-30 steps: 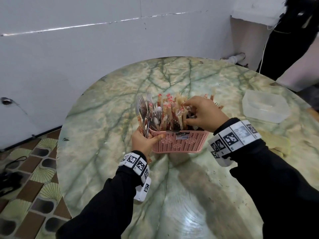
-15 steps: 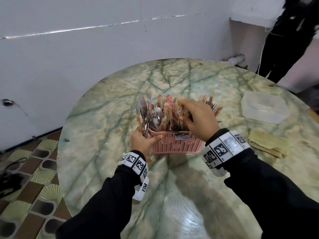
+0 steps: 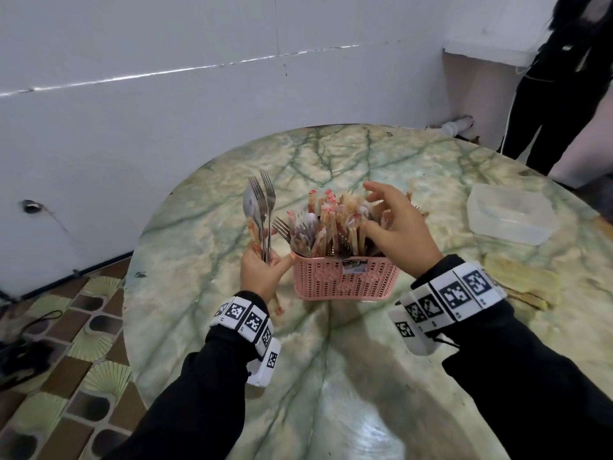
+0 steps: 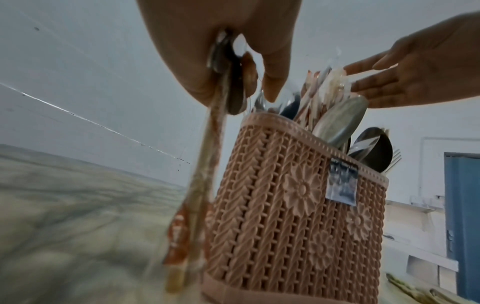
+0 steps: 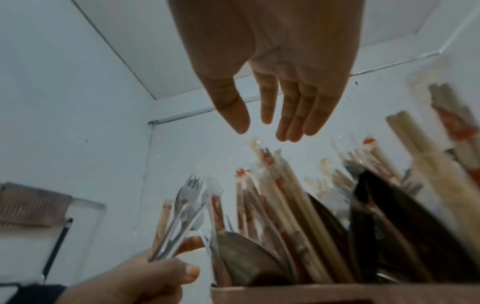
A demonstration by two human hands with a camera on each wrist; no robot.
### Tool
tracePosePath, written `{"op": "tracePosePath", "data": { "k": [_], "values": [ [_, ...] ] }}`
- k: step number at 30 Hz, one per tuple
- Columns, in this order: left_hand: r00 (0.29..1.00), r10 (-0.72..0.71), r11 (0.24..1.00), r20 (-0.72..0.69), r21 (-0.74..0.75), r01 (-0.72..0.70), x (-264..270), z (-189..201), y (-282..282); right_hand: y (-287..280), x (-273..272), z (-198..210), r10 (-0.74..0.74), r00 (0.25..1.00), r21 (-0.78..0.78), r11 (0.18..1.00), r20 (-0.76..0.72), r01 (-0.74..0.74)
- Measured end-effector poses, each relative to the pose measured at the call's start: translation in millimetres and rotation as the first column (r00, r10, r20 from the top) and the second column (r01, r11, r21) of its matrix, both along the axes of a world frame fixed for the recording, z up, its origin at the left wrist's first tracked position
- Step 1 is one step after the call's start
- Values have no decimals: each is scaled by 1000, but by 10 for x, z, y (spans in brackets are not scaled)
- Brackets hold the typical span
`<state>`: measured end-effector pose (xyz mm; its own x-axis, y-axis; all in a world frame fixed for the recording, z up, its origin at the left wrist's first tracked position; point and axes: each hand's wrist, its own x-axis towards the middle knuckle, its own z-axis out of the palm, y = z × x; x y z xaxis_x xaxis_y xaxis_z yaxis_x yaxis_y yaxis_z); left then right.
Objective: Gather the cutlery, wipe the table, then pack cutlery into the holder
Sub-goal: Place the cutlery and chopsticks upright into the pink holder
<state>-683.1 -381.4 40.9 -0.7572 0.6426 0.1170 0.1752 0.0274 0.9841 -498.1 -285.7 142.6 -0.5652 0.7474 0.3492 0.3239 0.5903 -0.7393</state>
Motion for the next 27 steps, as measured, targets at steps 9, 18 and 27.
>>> {"op": "tracePosePath", "data": {
  "k": [9,18,27],
  "values": [
    [976,97,958,193,248,-144,101,360,3,184,320,-75,-150,979,151,974,-141,171],
    [990,-108,845,89,534,44,588,1022,29,755,875,-595,-104,974,-460,868,201,188],
    [985,-169,804,34,583,117,1188,1249,558,788,516,-941,145,984,-573,817,102,-61]
  ]
}}
